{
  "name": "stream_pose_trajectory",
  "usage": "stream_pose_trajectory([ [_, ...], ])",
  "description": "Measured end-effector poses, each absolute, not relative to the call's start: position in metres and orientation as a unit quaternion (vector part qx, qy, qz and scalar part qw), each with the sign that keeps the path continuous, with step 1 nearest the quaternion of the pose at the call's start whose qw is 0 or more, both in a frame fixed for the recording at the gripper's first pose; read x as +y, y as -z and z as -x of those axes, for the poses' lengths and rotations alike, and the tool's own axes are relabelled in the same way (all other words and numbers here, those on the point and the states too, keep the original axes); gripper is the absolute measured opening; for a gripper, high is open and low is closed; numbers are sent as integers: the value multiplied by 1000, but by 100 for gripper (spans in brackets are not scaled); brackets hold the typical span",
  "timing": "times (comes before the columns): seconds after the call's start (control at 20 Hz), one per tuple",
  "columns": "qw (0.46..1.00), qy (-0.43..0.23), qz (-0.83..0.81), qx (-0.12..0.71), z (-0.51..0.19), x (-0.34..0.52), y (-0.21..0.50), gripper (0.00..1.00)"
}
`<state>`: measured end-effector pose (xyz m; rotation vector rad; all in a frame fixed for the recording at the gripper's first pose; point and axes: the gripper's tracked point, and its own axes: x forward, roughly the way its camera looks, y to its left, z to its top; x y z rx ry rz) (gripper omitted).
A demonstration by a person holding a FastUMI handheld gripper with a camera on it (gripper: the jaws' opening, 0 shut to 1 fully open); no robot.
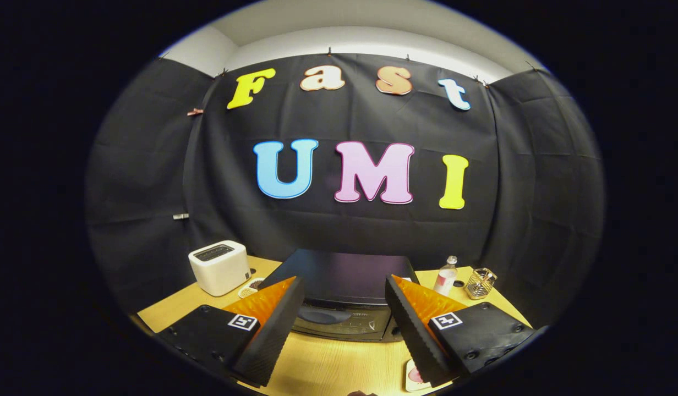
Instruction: Open the toaster oven, put the food inside, and close the toaster oven door.
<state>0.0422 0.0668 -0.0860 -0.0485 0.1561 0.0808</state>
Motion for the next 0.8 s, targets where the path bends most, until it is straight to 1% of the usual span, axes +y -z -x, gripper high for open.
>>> stream_pose_trajectory([
  [0.25,996,-24,12,90,-79,82,105,98],
  [0.6,989,-5,16,144,-121,92,174,98],
  [0.8,984,4,9,177,-132,95,211,98],
])
